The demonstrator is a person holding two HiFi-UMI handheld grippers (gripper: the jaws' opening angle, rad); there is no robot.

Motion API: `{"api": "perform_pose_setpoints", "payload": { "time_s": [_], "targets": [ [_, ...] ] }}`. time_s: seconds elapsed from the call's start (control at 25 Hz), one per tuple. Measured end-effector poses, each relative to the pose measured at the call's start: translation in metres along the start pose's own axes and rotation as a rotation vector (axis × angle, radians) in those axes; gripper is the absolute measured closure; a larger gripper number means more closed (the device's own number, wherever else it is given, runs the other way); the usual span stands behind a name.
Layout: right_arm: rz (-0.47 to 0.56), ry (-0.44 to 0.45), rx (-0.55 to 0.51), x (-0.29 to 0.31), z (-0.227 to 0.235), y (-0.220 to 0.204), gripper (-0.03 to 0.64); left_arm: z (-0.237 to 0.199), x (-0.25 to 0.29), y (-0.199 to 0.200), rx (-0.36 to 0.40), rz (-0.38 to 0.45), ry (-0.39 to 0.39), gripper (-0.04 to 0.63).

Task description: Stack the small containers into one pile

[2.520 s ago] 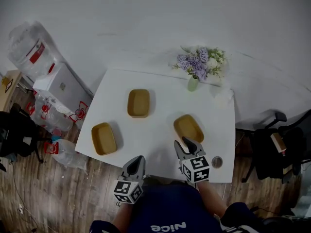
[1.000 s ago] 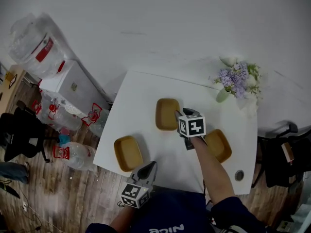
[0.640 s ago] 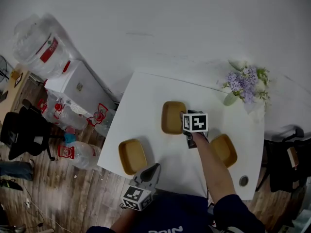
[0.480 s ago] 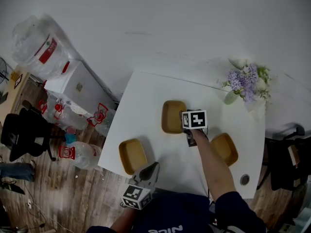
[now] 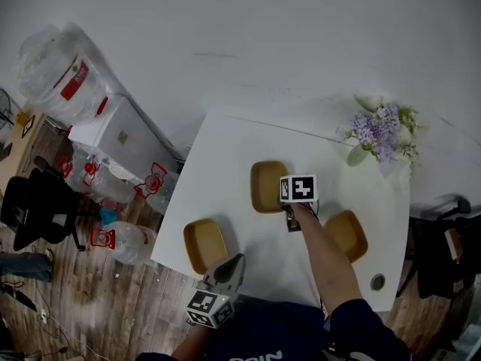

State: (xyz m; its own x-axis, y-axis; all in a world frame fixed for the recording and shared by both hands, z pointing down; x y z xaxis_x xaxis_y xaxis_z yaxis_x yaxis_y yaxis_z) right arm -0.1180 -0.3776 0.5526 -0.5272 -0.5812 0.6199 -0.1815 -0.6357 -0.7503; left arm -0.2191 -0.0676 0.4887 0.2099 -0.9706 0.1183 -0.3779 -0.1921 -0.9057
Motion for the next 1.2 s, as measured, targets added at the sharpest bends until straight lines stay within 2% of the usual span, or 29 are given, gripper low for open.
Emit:
{"api": "perform_pose_setpoints", "payload": {
  "time_s": [0.2, 0.36, 0.52, 1.2],
  "targets": [
    [0.064, 0.009, -0.010, -0.006, -0.004, 0.010, 0.560, 0.002, 0.001, -0.002, -0.010, 0.015, 0.001, 0.575],
    [0.126, 0.062, -0.051, -0.015, -0.007, 0.025, 0.561, 0.003, 0.001, -0.006, 0.017, -0.003, 0.018, 0.575],
    [0.169, 0.105, -0.070, -0.028, -0.008, 0.039, 0.561, 0.006, 0.001, -0.008, 0.011, 0.001, 0.015, 0.575],
    [0.242, 0.215, -0.153, -0.121, 0.011, 0.064, 0.561, 0.028, -0.007, -0.003, 0.060, 0.029, 0.001, 0.575]
  ]
}}
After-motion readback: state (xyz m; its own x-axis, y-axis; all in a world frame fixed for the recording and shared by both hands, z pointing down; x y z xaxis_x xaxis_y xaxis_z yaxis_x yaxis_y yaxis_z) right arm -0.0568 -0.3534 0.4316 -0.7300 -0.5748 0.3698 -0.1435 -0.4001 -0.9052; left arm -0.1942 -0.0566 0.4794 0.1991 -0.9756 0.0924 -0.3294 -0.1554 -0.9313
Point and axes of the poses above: the fingertips, and each gripper's own axes: x forward along the fingers, z to its right, y out of its top, the point moved 8 cm from there along -x, backward along the fingers, and after that the axes turned 13 degrees about z, right-handed, at the moved point
